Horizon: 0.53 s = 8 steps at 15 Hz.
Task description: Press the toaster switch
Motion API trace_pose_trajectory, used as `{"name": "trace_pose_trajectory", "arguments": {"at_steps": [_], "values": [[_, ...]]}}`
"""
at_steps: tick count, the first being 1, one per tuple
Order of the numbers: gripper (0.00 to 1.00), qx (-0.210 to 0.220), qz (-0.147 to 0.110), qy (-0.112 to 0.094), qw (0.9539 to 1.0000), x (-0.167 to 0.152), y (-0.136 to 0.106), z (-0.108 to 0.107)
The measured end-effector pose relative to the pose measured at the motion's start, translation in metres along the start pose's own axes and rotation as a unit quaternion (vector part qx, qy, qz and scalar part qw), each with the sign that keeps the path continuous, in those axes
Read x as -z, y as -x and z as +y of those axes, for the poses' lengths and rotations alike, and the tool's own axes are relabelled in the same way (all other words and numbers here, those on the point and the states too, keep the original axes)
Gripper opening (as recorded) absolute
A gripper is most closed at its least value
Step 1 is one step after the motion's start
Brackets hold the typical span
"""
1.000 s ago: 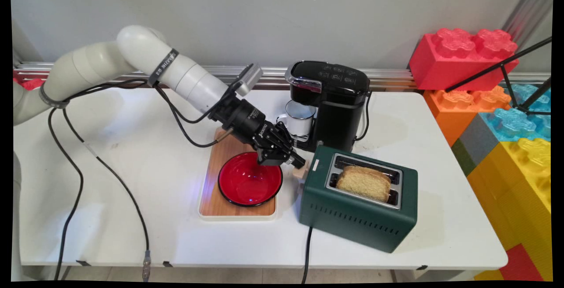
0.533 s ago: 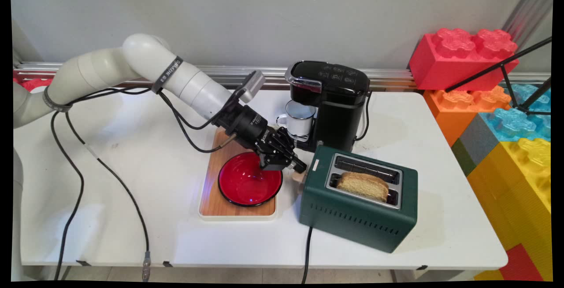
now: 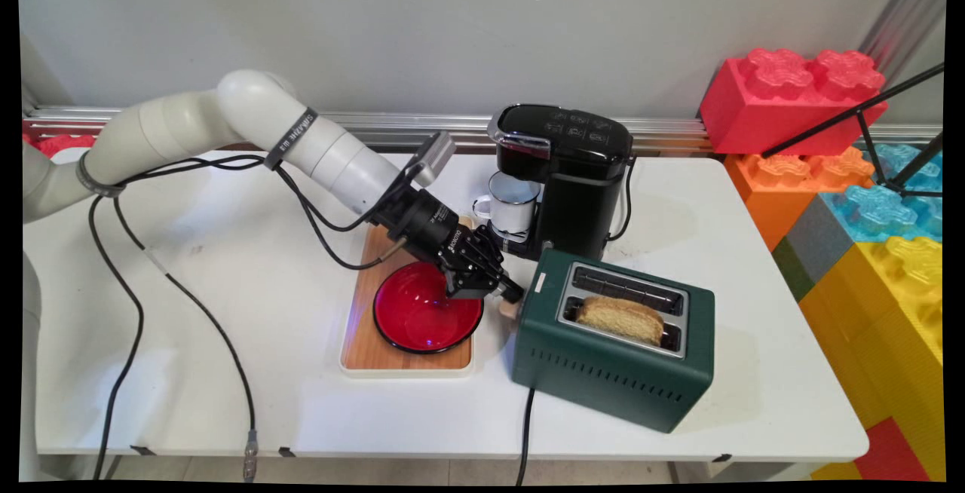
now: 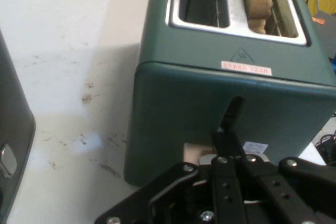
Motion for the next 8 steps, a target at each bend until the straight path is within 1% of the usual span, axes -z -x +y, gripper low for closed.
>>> {"name": "trace_pose_trajectory", "arguments": {"at_steps": [8], "values": [[0.00, 0.005, -0.007, -0.005, 1.0000, -0.0073, 0.0089, -0.0026]]}}
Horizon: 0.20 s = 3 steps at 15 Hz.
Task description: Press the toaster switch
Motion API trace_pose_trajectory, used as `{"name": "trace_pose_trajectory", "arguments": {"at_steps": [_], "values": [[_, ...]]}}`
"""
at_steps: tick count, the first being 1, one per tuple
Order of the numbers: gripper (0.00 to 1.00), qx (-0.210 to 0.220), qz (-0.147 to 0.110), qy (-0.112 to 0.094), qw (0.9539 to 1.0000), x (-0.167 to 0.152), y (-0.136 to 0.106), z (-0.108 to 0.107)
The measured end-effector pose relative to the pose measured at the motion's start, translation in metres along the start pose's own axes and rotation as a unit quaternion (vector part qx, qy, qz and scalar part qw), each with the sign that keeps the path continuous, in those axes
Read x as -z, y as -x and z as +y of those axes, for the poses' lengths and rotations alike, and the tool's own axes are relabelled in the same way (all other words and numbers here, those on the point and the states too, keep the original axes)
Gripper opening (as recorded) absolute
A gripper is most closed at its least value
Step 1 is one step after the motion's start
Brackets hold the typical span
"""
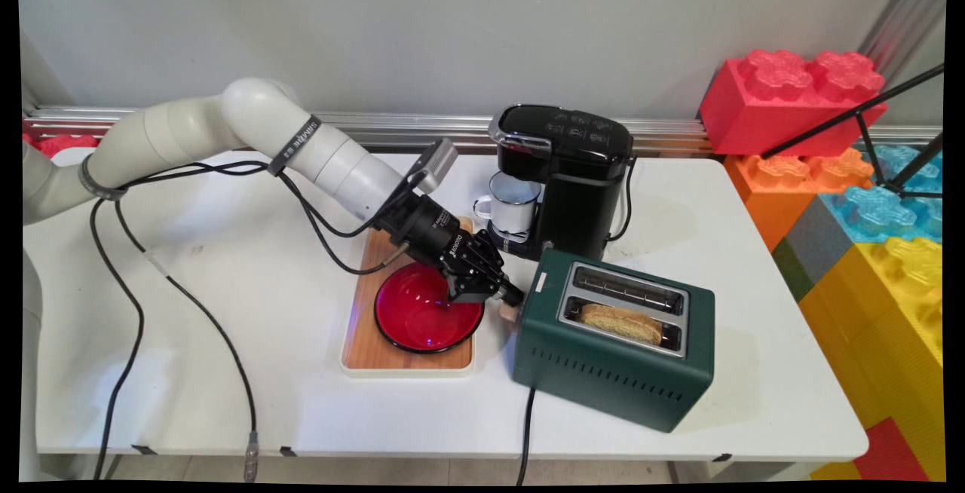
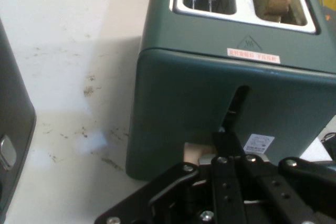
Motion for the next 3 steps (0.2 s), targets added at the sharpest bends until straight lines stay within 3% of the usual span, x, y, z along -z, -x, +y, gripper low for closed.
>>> {"name": "trace_pose_trajectory", "arguments": {"at_steps": [3], "values": [[0.00, 0.001, -0.002, -0.001, 1.0000, -0.0011, 0.0020, -0.0005]]}}
